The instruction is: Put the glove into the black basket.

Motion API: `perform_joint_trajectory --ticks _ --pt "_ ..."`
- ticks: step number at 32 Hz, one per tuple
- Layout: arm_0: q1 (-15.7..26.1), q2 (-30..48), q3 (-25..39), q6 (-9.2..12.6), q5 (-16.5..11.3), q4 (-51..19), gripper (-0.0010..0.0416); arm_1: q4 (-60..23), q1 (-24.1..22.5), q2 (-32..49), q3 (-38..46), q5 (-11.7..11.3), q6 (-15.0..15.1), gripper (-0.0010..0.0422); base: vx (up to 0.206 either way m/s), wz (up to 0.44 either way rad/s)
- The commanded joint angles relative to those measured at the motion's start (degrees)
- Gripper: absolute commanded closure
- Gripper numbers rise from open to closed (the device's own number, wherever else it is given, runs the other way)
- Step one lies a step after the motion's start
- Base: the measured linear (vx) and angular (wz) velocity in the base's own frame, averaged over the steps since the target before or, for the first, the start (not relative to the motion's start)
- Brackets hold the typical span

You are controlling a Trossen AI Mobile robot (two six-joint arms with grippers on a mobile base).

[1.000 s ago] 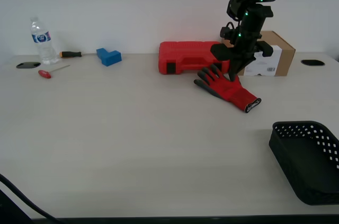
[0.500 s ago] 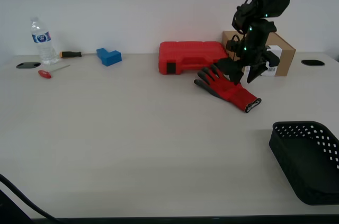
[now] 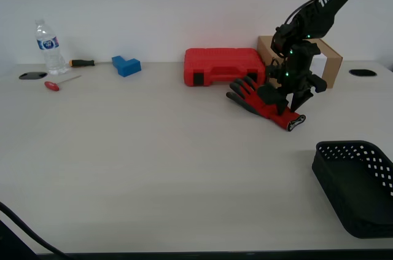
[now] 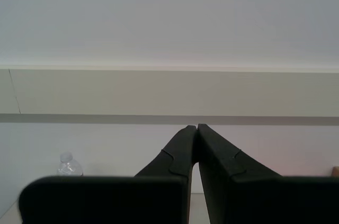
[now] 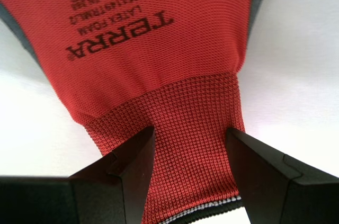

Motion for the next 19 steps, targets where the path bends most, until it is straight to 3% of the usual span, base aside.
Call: perform_joint_trajectory --ticks 1,16,18,19 --pt "-0.13 0.07 -0.04 -0.90 1.66 0.04 0.0220 0.22 -0.02 0.02 0.09 -0.04 0.02 0.0412 0.000 0.000" --pt "-1.53 0.07 -4.68 -1.55 2.82 2.71 0.0224 0.24 -0.02 0.02 0.09 -0.04 0.02 0.0412 0.000 0.000" --pt "-1.75 0.07 -5.14 -1.53 2.73 2.75 0.0245 0.22 -0.02 0.02 0.09 -0.04 0.00 0.0412 0.000 0.000" --pt "-1.86 0.07 -5.29 -1.55 2.16 2.45 0.0275 0.22 -0.02 0.02 0.09 -0.04 0.00 0.0412 0.000 0.000"
